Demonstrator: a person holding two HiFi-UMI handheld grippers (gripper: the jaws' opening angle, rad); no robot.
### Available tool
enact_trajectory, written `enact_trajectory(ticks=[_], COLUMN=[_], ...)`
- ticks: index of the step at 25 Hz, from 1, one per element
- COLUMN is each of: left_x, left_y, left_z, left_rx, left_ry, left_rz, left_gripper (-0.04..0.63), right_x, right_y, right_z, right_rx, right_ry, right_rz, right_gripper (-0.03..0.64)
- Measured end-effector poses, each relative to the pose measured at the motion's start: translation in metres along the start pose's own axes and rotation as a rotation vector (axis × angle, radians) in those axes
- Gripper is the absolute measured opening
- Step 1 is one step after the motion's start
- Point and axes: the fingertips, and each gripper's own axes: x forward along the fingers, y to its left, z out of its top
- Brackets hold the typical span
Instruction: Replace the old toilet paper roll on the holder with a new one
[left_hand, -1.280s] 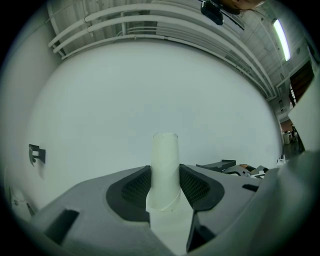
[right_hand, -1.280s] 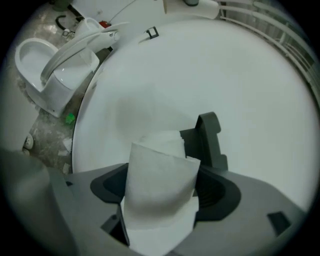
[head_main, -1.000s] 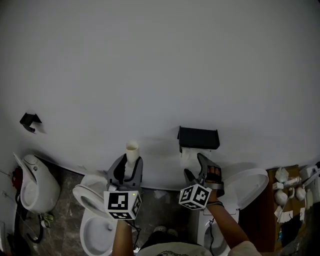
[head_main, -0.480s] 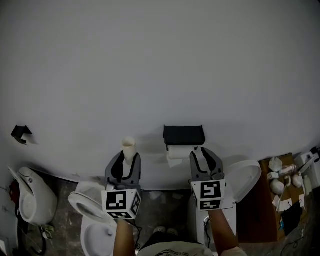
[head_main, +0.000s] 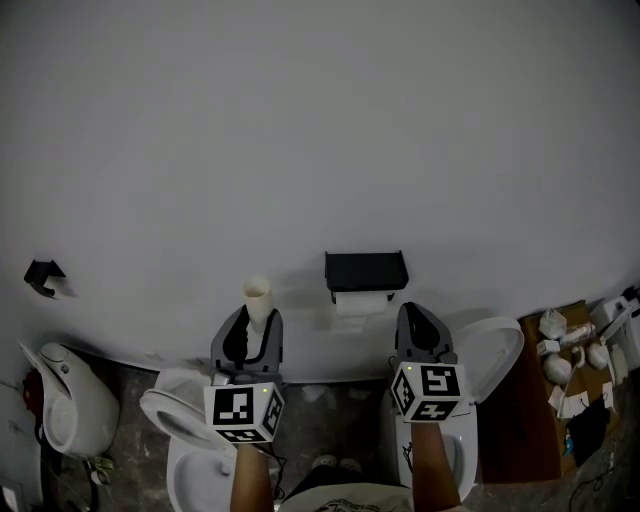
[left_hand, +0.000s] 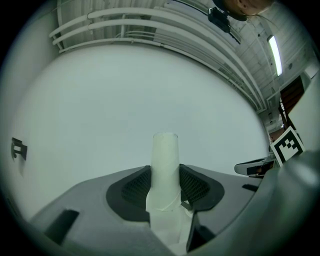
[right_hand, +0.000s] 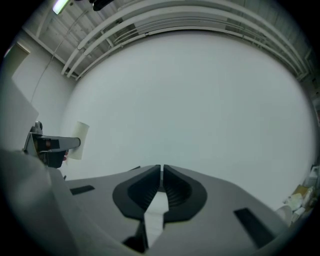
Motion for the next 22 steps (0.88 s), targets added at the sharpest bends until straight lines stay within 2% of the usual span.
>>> enact_trajectory(ticks=[6,22], left_x=[-0.001,0.011], left_y=[-0.002,-0.004], left_z=[0.002,0.000], left_rx=[-0.007,-0.007], left_ry=[-0.007,-0.005], left_rz=[0.002,-0.002], left_gripper=[0.183,0.183], right_x=[-0.002,0.007], right_y=[-0.006,-0.010], right_z=[0.009,0.003], right_rx=[0.003,0.010], right_ry=[-0.016,0.015], right_rz=[-0.031,-0.033], right_gripper=[-0.008,-0.008])
